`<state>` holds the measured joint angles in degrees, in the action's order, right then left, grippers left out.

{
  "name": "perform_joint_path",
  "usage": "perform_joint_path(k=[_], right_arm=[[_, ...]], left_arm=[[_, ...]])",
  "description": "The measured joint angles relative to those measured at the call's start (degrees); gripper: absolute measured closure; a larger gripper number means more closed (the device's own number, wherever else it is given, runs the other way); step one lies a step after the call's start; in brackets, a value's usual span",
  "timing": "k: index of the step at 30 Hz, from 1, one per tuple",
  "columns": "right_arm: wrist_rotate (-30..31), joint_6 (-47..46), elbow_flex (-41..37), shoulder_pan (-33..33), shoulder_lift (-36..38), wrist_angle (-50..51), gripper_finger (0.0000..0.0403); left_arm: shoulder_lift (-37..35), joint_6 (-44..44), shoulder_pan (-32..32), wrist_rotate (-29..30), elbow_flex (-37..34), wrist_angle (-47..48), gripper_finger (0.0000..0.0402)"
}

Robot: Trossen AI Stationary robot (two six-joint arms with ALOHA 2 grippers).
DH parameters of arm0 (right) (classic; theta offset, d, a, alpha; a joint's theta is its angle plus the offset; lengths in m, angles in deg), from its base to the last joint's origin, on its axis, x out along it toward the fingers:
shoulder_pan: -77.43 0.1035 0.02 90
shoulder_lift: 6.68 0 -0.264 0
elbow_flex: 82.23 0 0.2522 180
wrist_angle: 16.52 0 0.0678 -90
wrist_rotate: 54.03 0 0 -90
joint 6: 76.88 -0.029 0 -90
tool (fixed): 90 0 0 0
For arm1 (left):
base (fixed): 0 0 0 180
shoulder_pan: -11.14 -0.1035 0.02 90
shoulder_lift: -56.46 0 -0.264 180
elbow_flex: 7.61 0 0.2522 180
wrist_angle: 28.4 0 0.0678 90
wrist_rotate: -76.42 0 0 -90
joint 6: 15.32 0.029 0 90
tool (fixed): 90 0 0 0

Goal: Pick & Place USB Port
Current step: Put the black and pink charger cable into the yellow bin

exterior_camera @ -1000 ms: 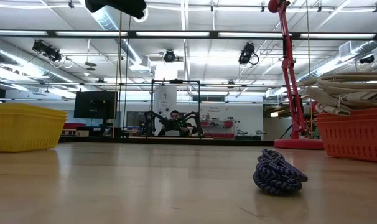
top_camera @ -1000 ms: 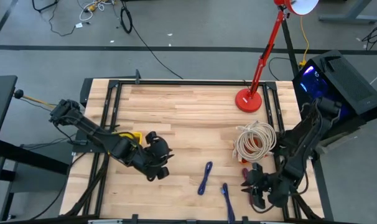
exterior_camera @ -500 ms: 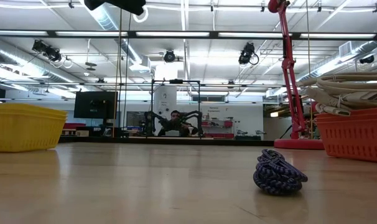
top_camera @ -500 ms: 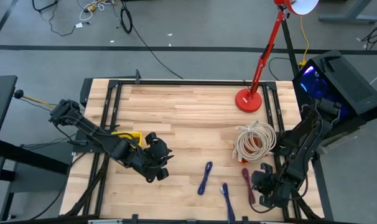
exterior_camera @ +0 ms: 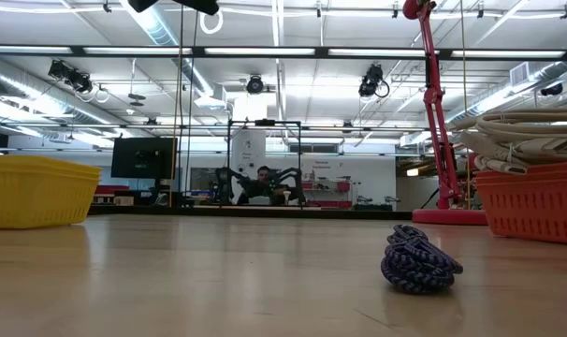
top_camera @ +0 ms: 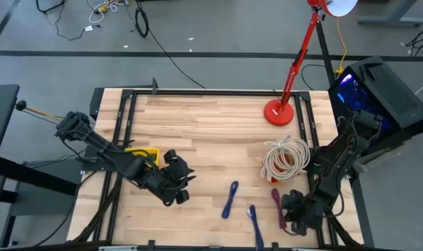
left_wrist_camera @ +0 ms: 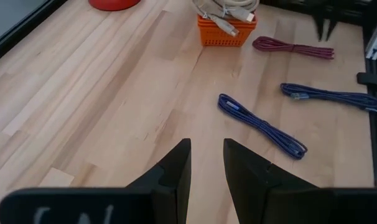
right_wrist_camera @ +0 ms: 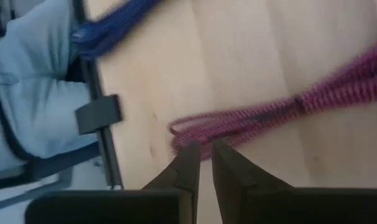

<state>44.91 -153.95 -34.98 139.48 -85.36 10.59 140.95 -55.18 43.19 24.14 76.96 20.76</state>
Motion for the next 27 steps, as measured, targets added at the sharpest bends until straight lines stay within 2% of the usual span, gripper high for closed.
perform_joint_path(k=[2,4,19,27], right_arm=[[-2.9,-1.6,-2.5,-0.5,0.0,-4.4,0.0356],[-3.2,-1.6,-3.4,-0.5,0.0,-7.3,0.0350],[0.2,-2.1,-6.6,-1.1,0.0,-9.8,0.0292],[-1.0,-1.8,-6.6,-2.6,0.0,-8.1,0.0284]], left_arm=[[0.0,0.0,0.4,0.0,0.0,-0.3,0.0303],[0.0,-0.3,0.7,0.0,0.0,-0.4,0.0303],[0.0,-1.0,1.6,0.2,0.0,-1.0,0.0303],[0.0,-1.1,1.6,0.2,0.0,-1.1,0.0303]])
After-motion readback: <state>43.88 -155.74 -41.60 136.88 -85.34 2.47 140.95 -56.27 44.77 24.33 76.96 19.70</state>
